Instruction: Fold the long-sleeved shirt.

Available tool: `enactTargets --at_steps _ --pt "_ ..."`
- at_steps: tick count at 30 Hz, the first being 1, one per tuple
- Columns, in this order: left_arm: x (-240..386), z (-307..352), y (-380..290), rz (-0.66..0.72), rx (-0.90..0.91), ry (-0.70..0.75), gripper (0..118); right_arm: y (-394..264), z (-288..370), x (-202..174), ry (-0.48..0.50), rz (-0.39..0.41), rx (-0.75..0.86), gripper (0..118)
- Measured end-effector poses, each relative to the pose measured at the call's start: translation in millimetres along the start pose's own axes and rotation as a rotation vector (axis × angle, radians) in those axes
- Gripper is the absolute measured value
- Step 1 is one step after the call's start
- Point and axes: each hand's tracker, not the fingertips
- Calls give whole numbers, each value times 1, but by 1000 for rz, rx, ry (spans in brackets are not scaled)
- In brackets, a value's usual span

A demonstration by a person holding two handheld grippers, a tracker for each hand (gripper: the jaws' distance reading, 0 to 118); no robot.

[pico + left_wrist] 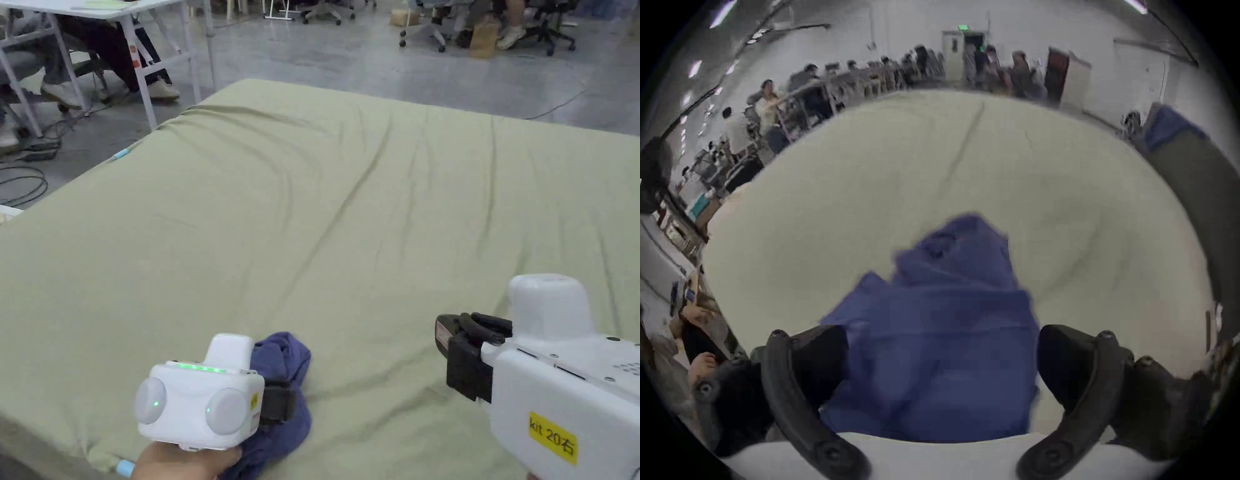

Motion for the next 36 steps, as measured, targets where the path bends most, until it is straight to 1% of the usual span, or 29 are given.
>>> enactTargets --at_steps 1,2,3,4,5,6,7,8,9,11,12,13,15,17,19,21,25,27,29,31,33,34,35,36 --pt "2 -14 -2 -27 -46 16 101 -1 0 4 -7 -6 -4 0" --pt "4 -24 -3 -50 -68 43 92 -2 3 7 -16 -11 -6 0" --pt "4 -22 -1 -57 -39 46 88 -3 5 10 -22 -16 -6 0" --pt "2 -16 9 -38 -21 26 63 -3 9 14 -28 -22 -3 0" --pt "0 -3 19 -5 -7 3 29 -4 13 18 -32 -29 4 0" --pt "-2 11 30 38 33 17 28 -3 18 19 -34 -39 16 0" --pt "-4 27 41 87 57 -17 28 -3 26 23 -37 -56 36 0" --pt "4 56 45 84 98 -78 28 -2 34 28 -44 -76 61 0" --pt "10 76 52 74 139 -128 28 0 43 34 -49 -97 86 0" --pt "33 118 63 26 224 -155 28 3 65 45 -59 -132 131 0" --pt "36 124 79 5 252 -188 28 5 78 53 -68 -150 159 0" --pt "47 140 85 -28 284 -219 28 6 90 60 -76 -164 182 0" --pt "75 177 99 -51 352 -304 28 9 120 77 -101 -198 231 0" --pt "123 218 97 -99 412 -357 28 9 150 93 -140 -209 280 0" --pt "161 233 104 -147 440 -392 28 6 179 108 -192 -207 319 0" --pt "200 230 108 -178 437 -462 28 -1 204 123 -233 -220 346 0" --pt "292 191 85 -226 293 -525 28 -27 234 149 -309 -272 350 0" --pt "343 144 64 -236 160 -497 28 -47 233 160 -331 -308 291 0" --pt "383 89 40 -257 9 -463 28 -69 227 172 -333 -353 228 0" --pt "417 38 9 -303 -149 -410 28 -91 221 181 -353 -389 186 0" --pt "440 -9 -25 -396 -281 -348 28 -107 216 186 -356 -411 148 0" --pt "441 -11 -35 -429 -208 -335 30 -112 214 186 -353 -421 129 0" --pt "442 0 -36 -449 -43 -314 32 -118 212 187 -347 -427 111 0" --pt "443 10 -31 -465 -61 -316 38 -122 211 188 -341 -428 98 0"
